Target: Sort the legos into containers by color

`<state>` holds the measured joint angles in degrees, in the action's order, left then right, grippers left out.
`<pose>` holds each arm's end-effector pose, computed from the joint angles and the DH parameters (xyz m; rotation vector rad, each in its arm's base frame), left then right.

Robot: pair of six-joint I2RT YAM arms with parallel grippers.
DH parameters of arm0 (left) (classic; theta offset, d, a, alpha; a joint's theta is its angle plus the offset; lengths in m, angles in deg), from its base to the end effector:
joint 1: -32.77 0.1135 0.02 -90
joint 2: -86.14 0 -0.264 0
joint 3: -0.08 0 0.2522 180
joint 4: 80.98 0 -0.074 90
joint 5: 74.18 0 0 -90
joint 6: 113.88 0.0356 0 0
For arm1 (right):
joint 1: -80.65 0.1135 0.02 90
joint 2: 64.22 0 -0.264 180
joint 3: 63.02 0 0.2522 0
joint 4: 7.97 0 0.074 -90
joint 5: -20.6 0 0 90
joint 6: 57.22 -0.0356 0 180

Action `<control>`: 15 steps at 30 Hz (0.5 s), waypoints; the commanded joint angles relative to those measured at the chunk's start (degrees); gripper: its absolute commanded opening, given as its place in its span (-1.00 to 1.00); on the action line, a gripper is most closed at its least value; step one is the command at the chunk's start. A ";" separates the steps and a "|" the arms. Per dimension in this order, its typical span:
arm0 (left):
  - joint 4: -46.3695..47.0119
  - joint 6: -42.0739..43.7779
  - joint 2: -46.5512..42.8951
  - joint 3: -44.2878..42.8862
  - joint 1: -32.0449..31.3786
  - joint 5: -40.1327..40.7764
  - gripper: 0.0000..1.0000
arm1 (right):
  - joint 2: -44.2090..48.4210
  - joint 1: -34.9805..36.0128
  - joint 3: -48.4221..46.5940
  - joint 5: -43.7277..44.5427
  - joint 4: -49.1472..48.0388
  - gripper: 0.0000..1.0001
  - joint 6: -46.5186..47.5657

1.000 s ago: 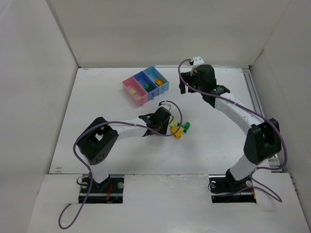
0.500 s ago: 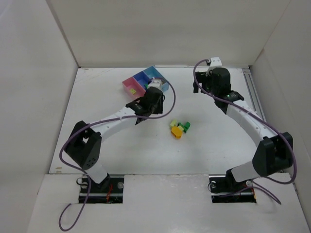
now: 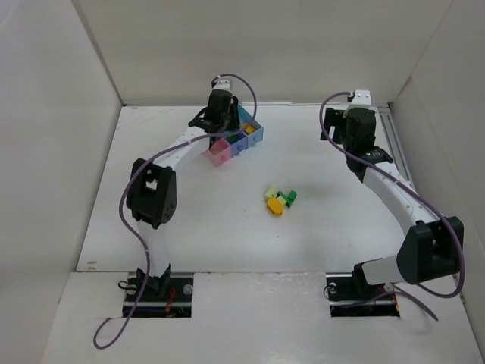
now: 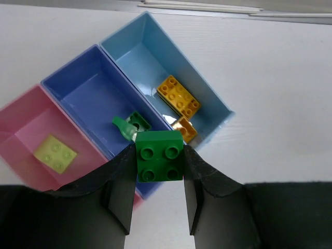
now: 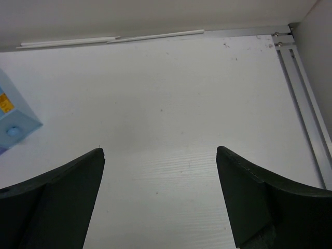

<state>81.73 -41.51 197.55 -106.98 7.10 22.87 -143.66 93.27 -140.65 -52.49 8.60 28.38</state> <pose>0.4250 -0.1994 0.2998 0.0557 1.9638 -0.3794 0.3206 0.0612 0.3310 0.0659 1.8768 -0.0751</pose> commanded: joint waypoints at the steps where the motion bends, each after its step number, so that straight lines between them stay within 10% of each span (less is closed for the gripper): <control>1: -3.67 2.07 3.97 -6.71 0.79 -0.28 -0.66 | 0.43 -0.67 0.85 0.85 -2.98 0.87 -0.61; 15: -4.65 1.54 3.38 -7.96 0.80 2.44 0.53 | 2.89 1.96 6.03 -4.07 -2.98 0.89 -2.80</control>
<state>75.83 -39.58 207.85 -114.71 8.04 24.84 -142.91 93.03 -136.20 -54.44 7.90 27.33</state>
